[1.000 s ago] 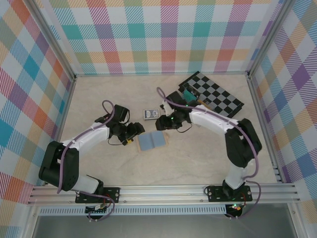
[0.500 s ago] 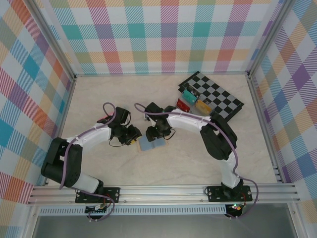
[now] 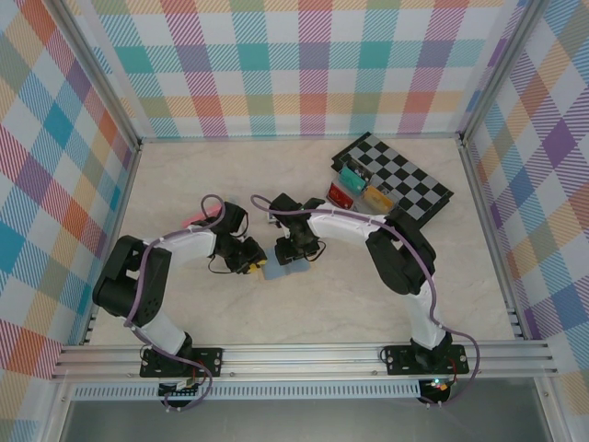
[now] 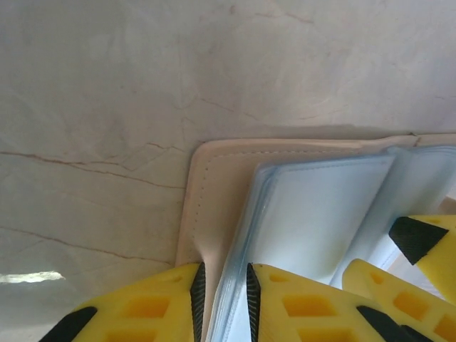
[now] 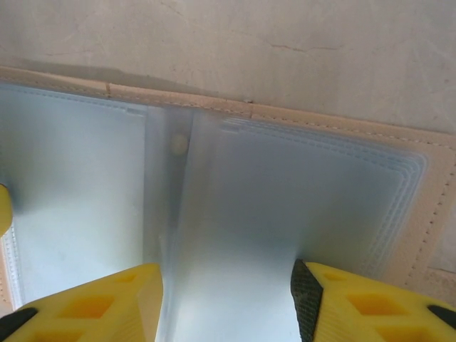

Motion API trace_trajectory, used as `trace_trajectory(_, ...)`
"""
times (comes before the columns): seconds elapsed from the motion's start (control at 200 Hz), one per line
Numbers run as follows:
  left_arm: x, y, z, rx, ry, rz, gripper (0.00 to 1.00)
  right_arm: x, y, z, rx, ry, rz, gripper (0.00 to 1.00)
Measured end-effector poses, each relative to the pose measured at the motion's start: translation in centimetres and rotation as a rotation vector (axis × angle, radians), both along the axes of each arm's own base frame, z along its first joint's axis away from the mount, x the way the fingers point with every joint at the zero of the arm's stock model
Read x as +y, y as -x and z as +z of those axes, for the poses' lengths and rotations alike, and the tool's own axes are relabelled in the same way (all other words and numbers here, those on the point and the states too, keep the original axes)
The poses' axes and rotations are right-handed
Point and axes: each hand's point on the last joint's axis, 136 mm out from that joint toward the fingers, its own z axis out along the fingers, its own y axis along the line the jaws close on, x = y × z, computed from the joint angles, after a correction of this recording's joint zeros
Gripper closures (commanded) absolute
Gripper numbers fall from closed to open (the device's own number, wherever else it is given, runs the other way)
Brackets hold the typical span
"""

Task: Take the credit cards out of the card holder

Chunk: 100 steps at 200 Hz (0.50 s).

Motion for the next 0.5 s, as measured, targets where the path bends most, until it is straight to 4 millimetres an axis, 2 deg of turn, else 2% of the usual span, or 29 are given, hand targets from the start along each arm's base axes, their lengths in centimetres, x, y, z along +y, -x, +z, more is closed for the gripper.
trace_trajectory(0.225, -0.6, -0.1, 0.0, 0.002, 0.026, -0.021, 0.84, 0.0, 0.0, 0.0, 0.016, -0.011, -0.010, 0.54)
trace_trajectory(0.5, -1.4, -0.5, 0.3, -0.003, 0.067, -0.046, 0.92, 0.2, 0.1, -0.2, 0.068, -0.061, -0.033, 0.66)
